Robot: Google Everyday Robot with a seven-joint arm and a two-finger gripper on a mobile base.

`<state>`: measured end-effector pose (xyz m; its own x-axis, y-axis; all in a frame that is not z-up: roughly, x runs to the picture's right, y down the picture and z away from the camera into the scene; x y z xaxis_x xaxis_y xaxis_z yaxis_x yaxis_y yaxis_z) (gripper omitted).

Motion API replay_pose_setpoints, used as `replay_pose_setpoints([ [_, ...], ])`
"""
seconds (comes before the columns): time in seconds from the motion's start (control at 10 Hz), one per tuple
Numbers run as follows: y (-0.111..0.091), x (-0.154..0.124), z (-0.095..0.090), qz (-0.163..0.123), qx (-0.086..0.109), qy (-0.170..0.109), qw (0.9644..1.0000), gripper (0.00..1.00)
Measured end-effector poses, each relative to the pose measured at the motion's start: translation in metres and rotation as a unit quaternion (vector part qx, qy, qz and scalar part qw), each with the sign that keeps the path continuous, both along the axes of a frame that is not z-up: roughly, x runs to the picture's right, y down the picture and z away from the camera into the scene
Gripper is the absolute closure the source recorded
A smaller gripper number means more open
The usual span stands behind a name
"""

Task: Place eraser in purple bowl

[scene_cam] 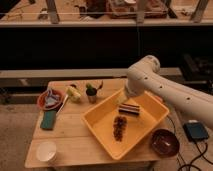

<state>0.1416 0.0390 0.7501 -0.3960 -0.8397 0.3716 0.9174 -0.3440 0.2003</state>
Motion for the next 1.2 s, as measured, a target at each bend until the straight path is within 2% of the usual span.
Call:
replay_pose_setpoints([
  [0.4, 0.001, -0.003, 0.0, 0.0, -0.002, -0.003, 1.0, 0.2],
  [0.6, 0.005, -0.004, 0.009, -0.013, -0.01, -0.012, 0.9998, 0.2],
  [0.7, 0.01, -0.008, 0.017, -0.019, -0.013, -0.02, 0.9995, 0.2],
  [0.9, 0.032, -0.006, 0.046, -0.032, -0.015, -0.034, 0.9988, 0.2],
  [1.2, 0.053, -0.002, 0.077, -0.051, -0.012, -0.05, 0.9974, 0.2],
])
